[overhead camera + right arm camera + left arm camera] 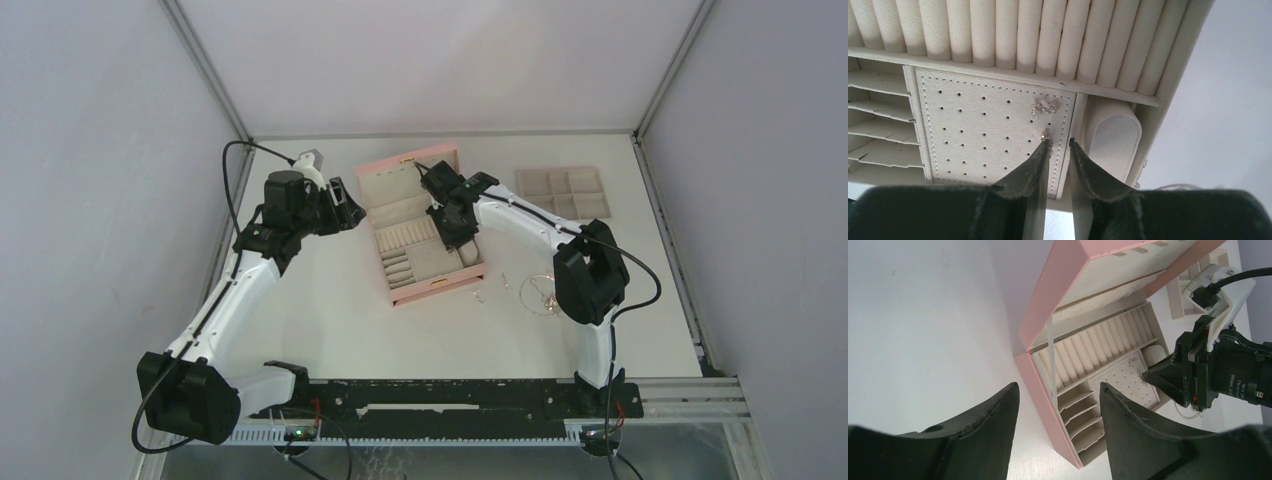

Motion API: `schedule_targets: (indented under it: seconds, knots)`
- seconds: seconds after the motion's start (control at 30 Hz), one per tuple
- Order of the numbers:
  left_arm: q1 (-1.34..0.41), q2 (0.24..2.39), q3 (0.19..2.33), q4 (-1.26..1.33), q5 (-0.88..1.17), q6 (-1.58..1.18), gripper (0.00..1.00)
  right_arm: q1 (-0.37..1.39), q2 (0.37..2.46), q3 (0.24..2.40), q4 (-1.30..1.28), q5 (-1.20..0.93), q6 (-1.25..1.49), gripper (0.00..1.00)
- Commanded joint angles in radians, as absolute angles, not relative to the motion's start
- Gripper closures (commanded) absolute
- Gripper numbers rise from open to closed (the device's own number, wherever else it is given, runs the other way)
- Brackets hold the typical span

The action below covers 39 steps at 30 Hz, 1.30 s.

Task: Organize the mixed jewelry
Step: Place the jewelry in the jewelry box.

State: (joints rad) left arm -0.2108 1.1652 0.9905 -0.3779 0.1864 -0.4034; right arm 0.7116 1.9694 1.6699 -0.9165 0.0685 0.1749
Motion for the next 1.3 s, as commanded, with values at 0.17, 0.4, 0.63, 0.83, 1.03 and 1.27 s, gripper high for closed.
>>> schedule_targets:
  seconds: [0.17,0.4,0.63,0.83,1.03,1.27]
  knots:
    - [-0.204,1.147,1.037,-0.352,0.201,-0.413,0.35,0.706,1.901,1.654,-0.882,0.05,0.207,0.71]
    - [-0.205,1.149,1.04,-0.352,0.207,-0.413,0.35,0.706,1.883,1.638,-0.875,0.044,0.218,0.72]
    - [-0.204,1.143,1.034,-0.352,0.205,-0.414,0.35,0.706,1.859,1.625,-0.862,0.05,0.229,0.71]
    - [-0.204,1.149,1.037,-0.351,0.207,-0.412,0.35,0.703,1.816,1.594,-0.839,0.067,0.241,0.71]
    - [-0.205,1.143,1.065,-0.358,0.211,-0.404,0.34,0.68,1.689,1.559,-0.782,0.164,0.275,0.71]
    - [-0.288,1.127,1.17,-0.44,0.07,-0.309,0.33,0.459,1.404,1.289,-0.687,0.224,0.512,0.69]
